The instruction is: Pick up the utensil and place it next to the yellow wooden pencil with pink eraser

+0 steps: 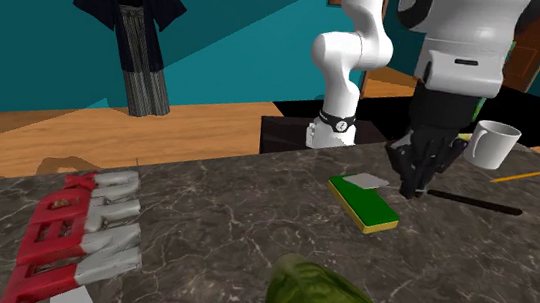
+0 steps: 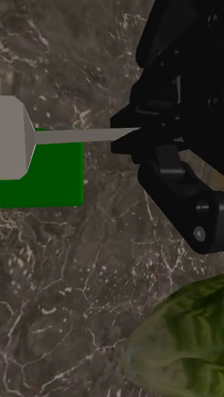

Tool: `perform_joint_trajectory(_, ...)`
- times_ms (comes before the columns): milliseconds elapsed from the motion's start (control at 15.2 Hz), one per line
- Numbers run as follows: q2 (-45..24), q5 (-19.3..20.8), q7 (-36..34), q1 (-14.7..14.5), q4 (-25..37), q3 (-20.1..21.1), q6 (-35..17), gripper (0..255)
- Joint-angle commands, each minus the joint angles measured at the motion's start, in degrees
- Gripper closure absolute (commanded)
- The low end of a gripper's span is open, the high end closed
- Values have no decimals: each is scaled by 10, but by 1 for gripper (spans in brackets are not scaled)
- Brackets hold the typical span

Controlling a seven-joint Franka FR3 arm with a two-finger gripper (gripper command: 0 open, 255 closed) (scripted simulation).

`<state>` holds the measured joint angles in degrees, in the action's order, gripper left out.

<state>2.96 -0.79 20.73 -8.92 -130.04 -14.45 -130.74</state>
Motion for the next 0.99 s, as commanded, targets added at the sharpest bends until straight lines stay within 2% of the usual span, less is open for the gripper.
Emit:
perform_joint_trajectory(0,0,2,-33,-14,-1,16,-1,255)
perform_joint_trajectory(462,-14,4,-136,-63,15,69,0,255)
perform_joint_trajectory(924,-52,8,-234,-110,62,117,9,255)
